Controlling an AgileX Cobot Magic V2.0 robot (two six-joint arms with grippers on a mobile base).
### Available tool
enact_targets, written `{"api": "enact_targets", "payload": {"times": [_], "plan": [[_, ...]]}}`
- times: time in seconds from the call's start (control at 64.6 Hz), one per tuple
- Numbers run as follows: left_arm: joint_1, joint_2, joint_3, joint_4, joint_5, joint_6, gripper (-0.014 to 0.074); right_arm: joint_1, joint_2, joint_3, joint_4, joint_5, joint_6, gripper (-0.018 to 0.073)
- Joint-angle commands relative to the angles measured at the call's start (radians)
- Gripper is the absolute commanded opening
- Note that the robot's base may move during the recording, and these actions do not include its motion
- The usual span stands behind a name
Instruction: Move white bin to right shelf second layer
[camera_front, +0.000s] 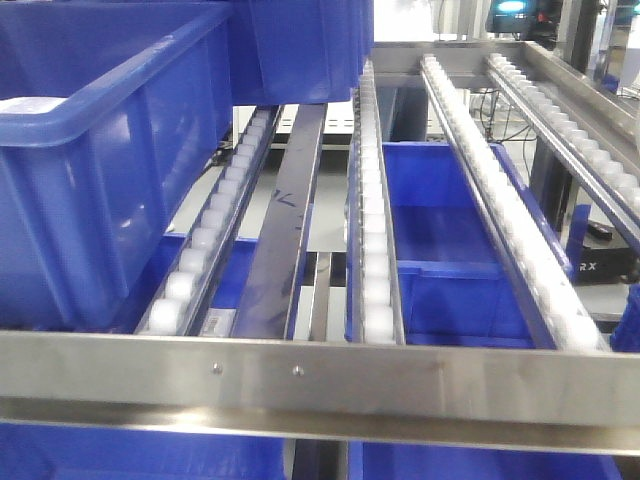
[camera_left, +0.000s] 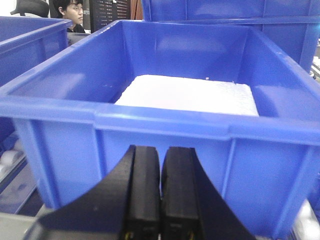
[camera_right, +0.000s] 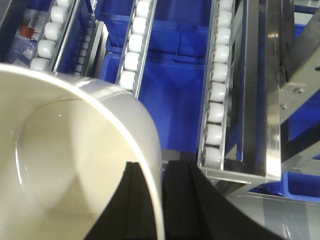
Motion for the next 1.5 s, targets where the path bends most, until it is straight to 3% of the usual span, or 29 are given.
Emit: {"api": "enact_targets", "payload": {"times": [0.0, 1.347, 1.486], "plan": [[0.001, -0.015, 0.027, -0.005, -0.083, -0.005, 0.0085, -0.003, 0.002, -0.029, 0.006, -0.078, -0.004, 0.0078], [0.001, -0.015, 0.027, -0.005, -0.083, -0.005, 0.0085, -0.003, 0.009, -0.028, 0.0, -0.098, -0.005, 0.0078], [0.001, -0.015, 0.027, -0.005, -0.083, -0.005, 0.0085, -0.003, 0.074, -0.028, 0.006, -0.109, 0.06, 0.0052]]}}
